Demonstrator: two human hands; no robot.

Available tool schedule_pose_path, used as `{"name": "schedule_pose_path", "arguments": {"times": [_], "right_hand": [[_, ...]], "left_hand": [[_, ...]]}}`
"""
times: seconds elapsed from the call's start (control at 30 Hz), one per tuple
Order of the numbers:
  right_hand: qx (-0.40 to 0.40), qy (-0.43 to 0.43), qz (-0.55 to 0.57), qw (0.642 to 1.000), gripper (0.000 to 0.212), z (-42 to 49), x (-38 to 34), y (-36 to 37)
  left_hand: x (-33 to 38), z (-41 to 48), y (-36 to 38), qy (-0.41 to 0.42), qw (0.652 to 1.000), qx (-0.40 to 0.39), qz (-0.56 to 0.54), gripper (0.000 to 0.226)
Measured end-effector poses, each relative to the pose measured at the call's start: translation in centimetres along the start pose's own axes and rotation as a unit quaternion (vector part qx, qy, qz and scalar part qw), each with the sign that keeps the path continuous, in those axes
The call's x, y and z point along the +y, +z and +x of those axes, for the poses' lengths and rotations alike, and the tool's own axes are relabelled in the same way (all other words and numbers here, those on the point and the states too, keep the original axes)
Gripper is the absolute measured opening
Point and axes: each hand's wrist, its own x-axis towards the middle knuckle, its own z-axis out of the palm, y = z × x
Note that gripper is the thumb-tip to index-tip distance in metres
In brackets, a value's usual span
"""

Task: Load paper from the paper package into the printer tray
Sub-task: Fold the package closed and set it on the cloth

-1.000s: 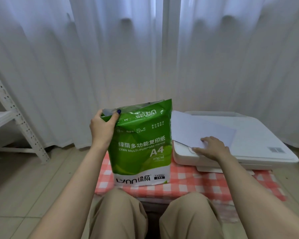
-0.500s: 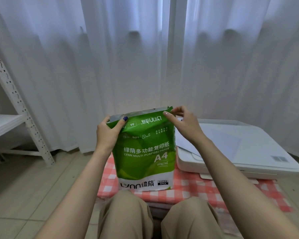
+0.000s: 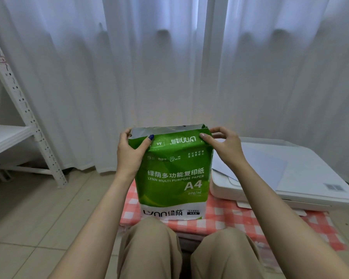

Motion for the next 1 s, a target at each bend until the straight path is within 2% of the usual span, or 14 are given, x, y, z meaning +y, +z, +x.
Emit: {"name": "schedule_pose_path", "arguments": {"times": [0.07, 0.13, 0.2, 0.3, 0.37, 0.53, 0.73, 0.8, 1.0], "right_hand": [[0.013, -0.012, 0.000, 1.000, 0.027, -0.2, 0.4, -0.1], [0.014, -0.024, 0.019, 0.999, 0.025, -0.3, 0.7, -0.3], [0.005, -0.026, 0.036, 0.999, 0.019, -0.3, 1.1, -0.5], [-0.016, -0.023, 0.063, 0.998, 0.007, -0.3, 1.4, -0.8], [-0.021, -0.022, 0.096, 0.995, 0.007, -0.5, 1.2, -0.7], [0.009, -0.030, 0.157, 0.987, 0.016, -0.8, 0.9, -0.1], [-0.007, -0.033, 0.174, 0.984, 0.011, -1.1, 0.7, -0.7], [-0.012, -0.034, 0.178, 0.983, 0.011, -1.1, 0.4, -0.7], [-0.012, -0.027, 0.148, 0.989, 0.014, -1.0, 0.3, -0.7]], "left_hand": [[-0.3, -0.2, 0.0, -0.001, 1.000, -0.007, 0.015, 0.074], [-0.5, -0.7, -0.1, 0.012, 1.000, -0.018, 0.015, 0.082], [-0.7, -1.3, 0.0, 0.035, 0.999, -0.009, 0.011, 0.074], [-0.9, -1.9, -0.1, 0.068, 0.997, 0.018, -0.042, 0.044], [-1.0, -1.9, -0.4, 0.069, 0.995, 0.018, -0.071, 0.035], [-1.3, -1.4, -0.9, 0.065, 0.996, -0.002, -0.064, 0.017], [-1.7, -0.9, -0.8, 0.078, 0.996, 0.018, -0.045, 0.014], [-1.8, -0.7, -0.7, 0.077, 0.996, 0.018, -0.049, 0.019], [-1.7, 0.2, -0.4, 0.029, 0.987, -0.035, -0.156, 0.025]]}}
